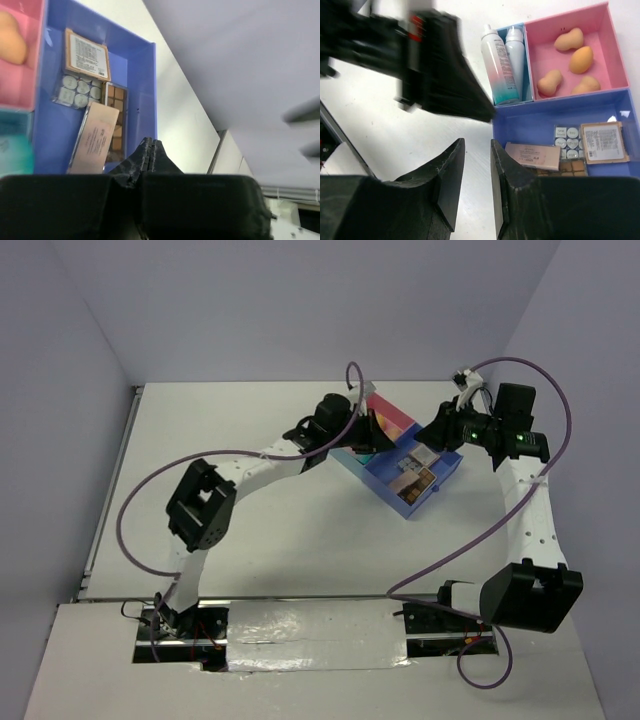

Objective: Organize the makeup

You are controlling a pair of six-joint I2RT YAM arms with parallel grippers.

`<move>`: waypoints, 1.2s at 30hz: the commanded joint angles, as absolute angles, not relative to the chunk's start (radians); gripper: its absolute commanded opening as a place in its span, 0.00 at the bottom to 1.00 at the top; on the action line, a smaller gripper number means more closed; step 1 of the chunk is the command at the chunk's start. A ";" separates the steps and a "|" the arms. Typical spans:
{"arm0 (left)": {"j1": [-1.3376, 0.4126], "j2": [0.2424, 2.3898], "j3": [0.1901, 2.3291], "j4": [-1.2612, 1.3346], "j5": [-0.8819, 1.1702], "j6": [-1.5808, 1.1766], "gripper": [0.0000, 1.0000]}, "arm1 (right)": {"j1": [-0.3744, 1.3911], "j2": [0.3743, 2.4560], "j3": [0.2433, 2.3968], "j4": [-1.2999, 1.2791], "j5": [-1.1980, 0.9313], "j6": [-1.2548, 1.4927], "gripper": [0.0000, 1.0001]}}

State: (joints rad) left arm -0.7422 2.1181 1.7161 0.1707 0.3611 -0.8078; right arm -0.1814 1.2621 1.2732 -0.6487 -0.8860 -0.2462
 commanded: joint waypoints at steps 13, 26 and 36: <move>-0.496 1.384 1.094 0.077 0.212 -0.542 0.99 | -0.072 1.241 1.310 -0.802 -0.845 -0.405 0.70; -0.334 1.036 0.826 -0.100 0.111 -0.505 0.99 | 0.146 1.264 1.293 -0.709 -0.450 -0.369 0.99; -0.325 0.858 0.726 -0.132 0.014 -0.554 0.99 | 0.135 1.189 1.304 -0.637 -0.290 -0.329 1.00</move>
State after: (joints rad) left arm -0.3336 0.8982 0.7139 -0.1390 0.0605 -0.5362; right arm 0.1432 1.2255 1.2751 -0.7094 -0.3759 -0.3752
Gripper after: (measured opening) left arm 0.993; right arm 0.994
